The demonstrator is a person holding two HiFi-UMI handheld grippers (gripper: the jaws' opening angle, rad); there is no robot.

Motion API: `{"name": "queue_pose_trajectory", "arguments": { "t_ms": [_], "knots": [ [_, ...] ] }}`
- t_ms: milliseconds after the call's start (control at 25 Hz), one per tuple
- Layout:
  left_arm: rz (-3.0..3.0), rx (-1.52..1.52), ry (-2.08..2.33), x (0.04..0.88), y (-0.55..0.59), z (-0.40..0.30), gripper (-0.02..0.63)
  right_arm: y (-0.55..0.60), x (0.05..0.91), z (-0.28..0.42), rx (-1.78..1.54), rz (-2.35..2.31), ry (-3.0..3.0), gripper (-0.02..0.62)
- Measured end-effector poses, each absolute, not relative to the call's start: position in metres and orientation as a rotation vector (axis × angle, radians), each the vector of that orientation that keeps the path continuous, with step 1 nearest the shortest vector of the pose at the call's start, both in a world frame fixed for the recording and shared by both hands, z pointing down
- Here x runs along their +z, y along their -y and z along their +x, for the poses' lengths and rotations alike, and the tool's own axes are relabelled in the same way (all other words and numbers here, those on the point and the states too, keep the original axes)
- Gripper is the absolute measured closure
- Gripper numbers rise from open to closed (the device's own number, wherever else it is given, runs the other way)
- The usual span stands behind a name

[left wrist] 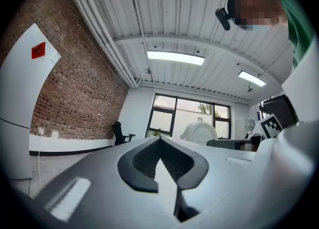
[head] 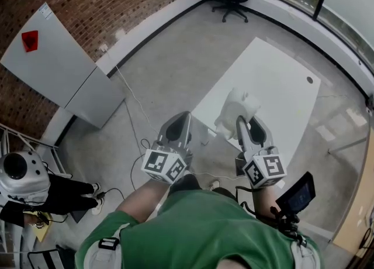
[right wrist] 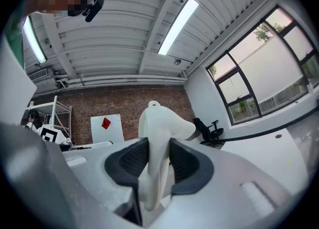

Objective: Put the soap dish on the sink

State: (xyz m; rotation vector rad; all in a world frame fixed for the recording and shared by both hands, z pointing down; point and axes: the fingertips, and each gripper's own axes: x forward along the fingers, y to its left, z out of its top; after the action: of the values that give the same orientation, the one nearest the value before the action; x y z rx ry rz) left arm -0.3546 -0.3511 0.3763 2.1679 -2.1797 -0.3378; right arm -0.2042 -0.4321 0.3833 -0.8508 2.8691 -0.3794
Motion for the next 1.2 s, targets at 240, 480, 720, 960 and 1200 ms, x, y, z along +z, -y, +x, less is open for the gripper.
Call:
{"name": "queue_pose_trajectory", "arguments": {
  "t_ms": [240, 480, 720, 960, 1200],
  "knots": [
    [2.206, -0.337, 2.12, 0.381, 0.379, -0.359, 0.6, 0.453, 0.39, -0.209, -0.411, -0.901, -2.847, 0.469],
    [2.258, -0.334, 2.009, 0.386, 0.431, -0.385, 0.6, 0.493, 0.397, -0.234, -0.43, -1.02, -2.822, 0.469],
    [2.333, -0.361, 1.86, 0.396, 0.471, -0.417, 0.6, 0.518, 0.404, -0.263, -0.421, -1.177, -2.777, 0.469],
    [2.419, -0.359, 1.704, 0.398, 0.505, -0.423, 0.6, 0.537, 0.401, -0.272, -0.413, -1.317, -2.712, 0.469],
    [2.488, -0.341, 1.573, 0.403, 0.529, -0.438, 0.6, 0.548, 0.405, -0.29, -0.411, -1.448, -2.654, 0.469]
  ]
}}
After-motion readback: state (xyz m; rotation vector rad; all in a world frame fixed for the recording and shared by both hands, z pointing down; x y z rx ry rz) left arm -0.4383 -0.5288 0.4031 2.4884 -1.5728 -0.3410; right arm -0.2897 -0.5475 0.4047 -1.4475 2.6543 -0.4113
